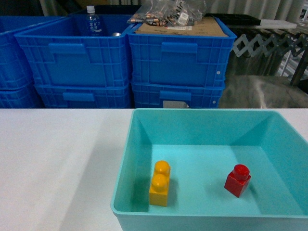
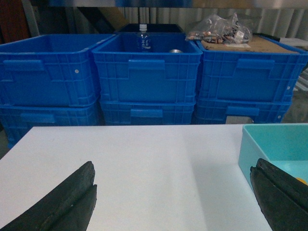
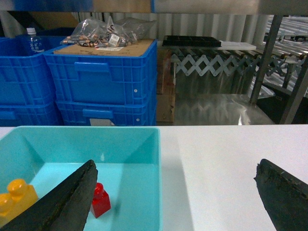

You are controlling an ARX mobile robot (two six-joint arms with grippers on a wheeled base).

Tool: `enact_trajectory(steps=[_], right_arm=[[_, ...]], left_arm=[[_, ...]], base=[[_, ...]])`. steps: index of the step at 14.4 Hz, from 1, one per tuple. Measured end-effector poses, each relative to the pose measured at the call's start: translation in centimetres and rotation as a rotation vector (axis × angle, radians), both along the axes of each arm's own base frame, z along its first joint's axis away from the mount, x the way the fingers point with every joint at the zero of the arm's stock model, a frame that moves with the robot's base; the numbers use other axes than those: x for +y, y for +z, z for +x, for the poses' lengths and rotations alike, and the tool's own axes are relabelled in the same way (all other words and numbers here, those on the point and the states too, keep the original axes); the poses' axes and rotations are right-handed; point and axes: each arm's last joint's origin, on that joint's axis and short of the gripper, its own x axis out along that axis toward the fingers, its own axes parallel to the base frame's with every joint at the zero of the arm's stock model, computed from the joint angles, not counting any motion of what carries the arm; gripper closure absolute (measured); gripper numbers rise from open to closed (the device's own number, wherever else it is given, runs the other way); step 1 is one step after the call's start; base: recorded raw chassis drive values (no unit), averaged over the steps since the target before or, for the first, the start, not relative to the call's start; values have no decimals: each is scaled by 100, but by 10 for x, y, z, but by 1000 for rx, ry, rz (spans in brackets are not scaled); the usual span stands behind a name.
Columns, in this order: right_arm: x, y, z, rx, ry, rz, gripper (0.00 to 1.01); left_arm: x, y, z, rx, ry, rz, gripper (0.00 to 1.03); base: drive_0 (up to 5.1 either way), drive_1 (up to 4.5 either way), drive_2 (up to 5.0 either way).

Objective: Pick red block from blue box to shelf

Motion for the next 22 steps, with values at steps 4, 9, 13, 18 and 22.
enact_trajectory(steps=[4,9,13,18,22], right_arm=[[0,0,0,0,0,0,3],[0,0,0,0,0,0,3],[0,0,0,0,0,0,3],[0,0,0,0,0,0,3],[0,0,0,0,0,0,3]], left_arm=[[0,0,0,0,0,0,5],[0,0,0,0,0,0,5],[0,0,0,0,0,0,5],[0,0,0,0,0,0,5],[0,0,0,0,0,0,5]], base=[[0,0,0],[0,0,0],[0,0,0],[0,0,0],[0,0,0]])
